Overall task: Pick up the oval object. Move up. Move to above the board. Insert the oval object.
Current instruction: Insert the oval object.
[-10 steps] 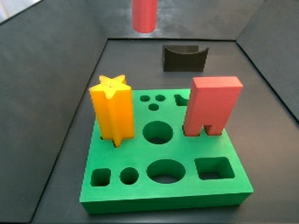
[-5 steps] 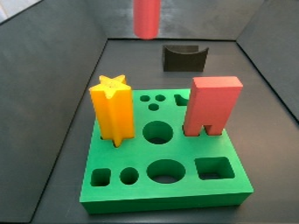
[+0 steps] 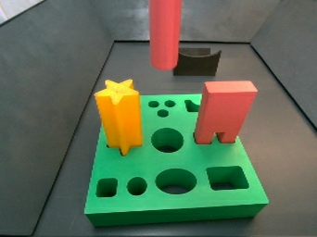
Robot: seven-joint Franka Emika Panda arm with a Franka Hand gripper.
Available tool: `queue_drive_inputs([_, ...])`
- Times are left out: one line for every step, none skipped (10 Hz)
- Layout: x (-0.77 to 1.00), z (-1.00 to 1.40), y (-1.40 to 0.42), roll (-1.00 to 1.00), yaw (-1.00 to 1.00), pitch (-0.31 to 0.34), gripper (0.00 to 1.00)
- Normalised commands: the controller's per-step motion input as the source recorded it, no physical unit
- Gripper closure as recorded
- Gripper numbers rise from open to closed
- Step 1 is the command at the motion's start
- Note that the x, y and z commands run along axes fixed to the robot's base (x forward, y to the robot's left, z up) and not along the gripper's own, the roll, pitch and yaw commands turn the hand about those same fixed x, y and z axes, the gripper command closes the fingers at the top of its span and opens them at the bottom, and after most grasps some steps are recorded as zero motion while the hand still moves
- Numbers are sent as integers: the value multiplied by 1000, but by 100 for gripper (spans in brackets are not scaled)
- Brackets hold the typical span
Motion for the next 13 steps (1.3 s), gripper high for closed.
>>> queue_drive_inputs([0,-3,-266,-67,-551,-184,100])
queue_drive_inputs([0,0,-254,-70,-666,-166,100])
queue_drive_inputs([0,0,-251,-67,-703,-173,100])
queue_drive_inputs([0,-20,-249,-64,-697,-196,100])
queue_drive_inputs([0,-9,-249,-64,-700,-196,100])
queue_drive_inputs([0,0,-171,-66,-729,-201,100])
queue_drive_inputs([-11,-3,-146,-73,-737,-207,100])
queue_drive_inputs([-9,0,-143,-54,-731,-210,100])
queue_drive_inputs([-106,-29,-186,0,-620,-219,100])
queue_drive_inputs([-114,-86,-329,113,-526,-137,100])
queue_drive_inputs([-49,-20,-357,284,-531,-36,100])
queue_drive_inputs([-31,0,-354,354,-540,0,100])
queue_drive_inputs([-131,-9,-320,170,-460,-50,100])
